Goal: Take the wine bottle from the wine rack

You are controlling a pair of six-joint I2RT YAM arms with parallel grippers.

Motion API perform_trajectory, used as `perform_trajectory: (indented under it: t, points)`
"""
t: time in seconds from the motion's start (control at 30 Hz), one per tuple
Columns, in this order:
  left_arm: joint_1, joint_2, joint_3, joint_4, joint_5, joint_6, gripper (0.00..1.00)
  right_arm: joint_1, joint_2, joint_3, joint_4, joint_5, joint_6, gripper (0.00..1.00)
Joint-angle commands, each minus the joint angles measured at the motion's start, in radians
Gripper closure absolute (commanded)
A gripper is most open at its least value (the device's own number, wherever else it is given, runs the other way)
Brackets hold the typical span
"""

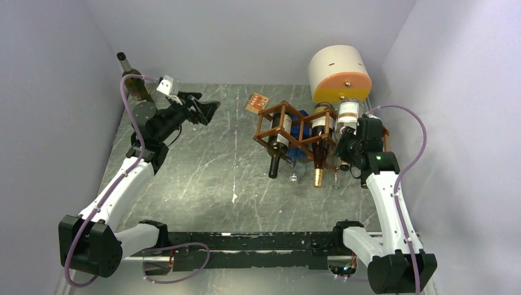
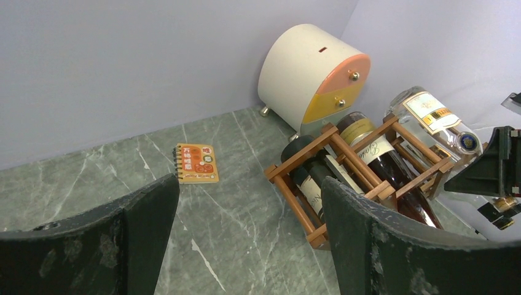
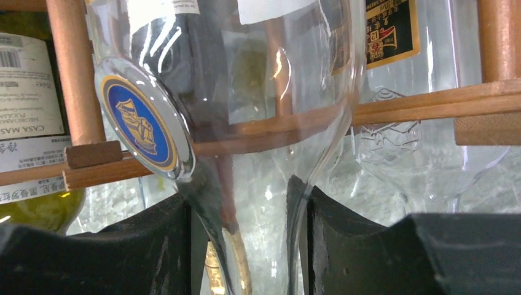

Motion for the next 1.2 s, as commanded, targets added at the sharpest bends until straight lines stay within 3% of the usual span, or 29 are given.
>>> perform_trajectory:
  t: [0.0, 0.23, 1.17]
  points:
    - [-0.008, -0.001, 0.024, -0.003, 0.006, 0.012, 0.11, -0.012, -0.080, -0.006, 0.070, -0.037, 0.026, 0.73]
    - [-0.008, 0.005, 0.020, 0.001, 0.004, 0.011, 0.11, -0.012, -0.159, -0.027, 0.132, -0.060, 0.064, 1.00]
    - [-0.009, 0.017, 0.015, 0.010, 0.008, -0.001, 0.10, -0.012, -0.425, -0.205, 0.493, -0.200, 0.403, 1.00]
